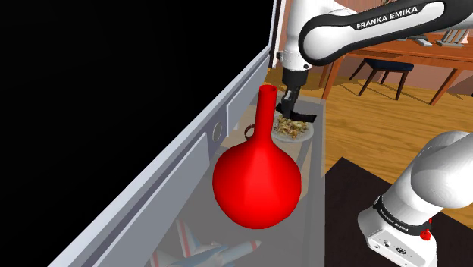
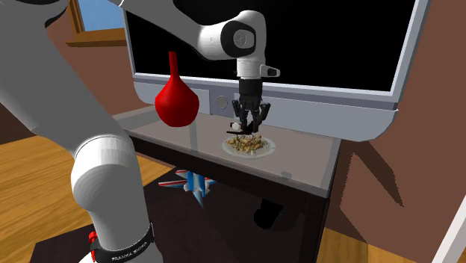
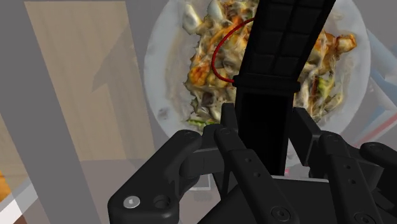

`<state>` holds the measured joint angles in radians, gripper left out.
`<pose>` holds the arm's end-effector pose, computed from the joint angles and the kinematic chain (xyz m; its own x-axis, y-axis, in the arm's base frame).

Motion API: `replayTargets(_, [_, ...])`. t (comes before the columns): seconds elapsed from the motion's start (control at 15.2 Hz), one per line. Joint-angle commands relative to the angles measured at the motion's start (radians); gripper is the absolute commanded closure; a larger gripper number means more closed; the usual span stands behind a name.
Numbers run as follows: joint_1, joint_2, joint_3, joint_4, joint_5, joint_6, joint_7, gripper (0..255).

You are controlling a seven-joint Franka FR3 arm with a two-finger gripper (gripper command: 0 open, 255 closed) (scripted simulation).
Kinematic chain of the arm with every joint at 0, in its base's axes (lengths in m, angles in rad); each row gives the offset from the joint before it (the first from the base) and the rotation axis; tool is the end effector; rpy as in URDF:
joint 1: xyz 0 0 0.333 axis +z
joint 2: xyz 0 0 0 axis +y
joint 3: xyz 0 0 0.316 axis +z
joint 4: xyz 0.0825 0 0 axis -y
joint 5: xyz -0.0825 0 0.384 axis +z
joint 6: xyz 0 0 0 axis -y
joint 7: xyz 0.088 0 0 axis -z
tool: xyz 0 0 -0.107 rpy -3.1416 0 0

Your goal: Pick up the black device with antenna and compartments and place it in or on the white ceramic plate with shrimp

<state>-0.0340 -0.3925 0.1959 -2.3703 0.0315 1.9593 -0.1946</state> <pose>0.4212 0.0748 0.4683 0.9462 0.3220 -0.0329 0.3232 -0.9455 0.0401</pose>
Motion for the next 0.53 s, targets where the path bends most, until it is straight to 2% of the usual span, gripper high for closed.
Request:
replayTargets(0.0, [0.0,0.009,0.002,-0.021,0.0,0.03,0.001,255])
replayTargets(0.13, [0.0,0.02,0.004,-0.046,-0.001,0.066,0.004,255])
replayTargets(0.46, [0.0,0.02,0.004,-0.046,-0.001,0.066,0.004,255])
